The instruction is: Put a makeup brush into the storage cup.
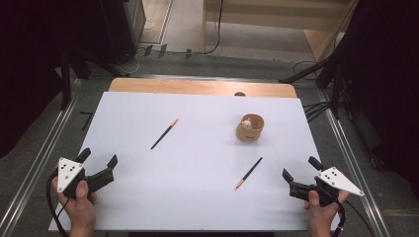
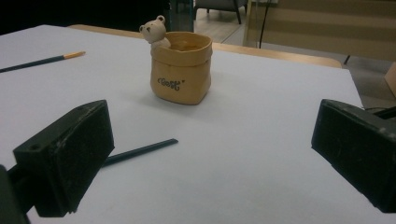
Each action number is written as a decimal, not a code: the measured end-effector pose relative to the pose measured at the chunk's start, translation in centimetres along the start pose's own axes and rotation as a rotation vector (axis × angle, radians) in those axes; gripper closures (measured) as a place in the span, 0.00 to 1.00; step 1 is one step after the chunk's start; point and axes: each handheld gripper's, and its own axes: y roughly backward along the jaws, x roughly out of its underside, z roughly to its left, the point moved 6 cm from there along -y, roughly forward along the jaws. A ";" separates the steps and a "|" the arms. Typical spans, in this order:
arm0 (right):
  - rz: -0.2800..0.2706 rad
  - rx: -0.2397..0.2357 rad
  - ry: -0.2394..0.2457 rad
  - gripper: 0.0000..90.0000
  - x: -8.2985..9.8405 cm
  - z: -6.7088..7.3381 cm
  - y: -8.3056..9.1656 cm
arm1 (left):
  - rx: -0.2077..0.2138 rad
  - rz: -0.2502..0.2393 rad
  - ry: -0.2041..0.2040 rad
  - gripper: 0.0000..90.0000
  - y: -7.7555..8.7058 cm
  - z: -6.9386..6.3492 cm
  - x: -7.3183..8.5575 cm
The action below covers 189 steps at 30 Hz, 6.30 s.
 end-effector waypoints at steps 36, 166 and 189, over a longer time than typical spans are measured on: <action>0.081 -0.115 0.035 0.00 -4.2 6.6 -5.0 | 0.009 0.004 -0.035 0.15 0.1 -1.5 0.1; 0.084 -0.080 0.315 0.95 -5.6 15.3 -9.9 | 0.641 0.080 -0.023 0.26 -6.7 -15.9 -6.3; 0.003 -0.174 0.546 0.95 -4.5 20.7 -9.8 | 0.790 0.189 0.018 0.69 -6.8 -18.9 -5.7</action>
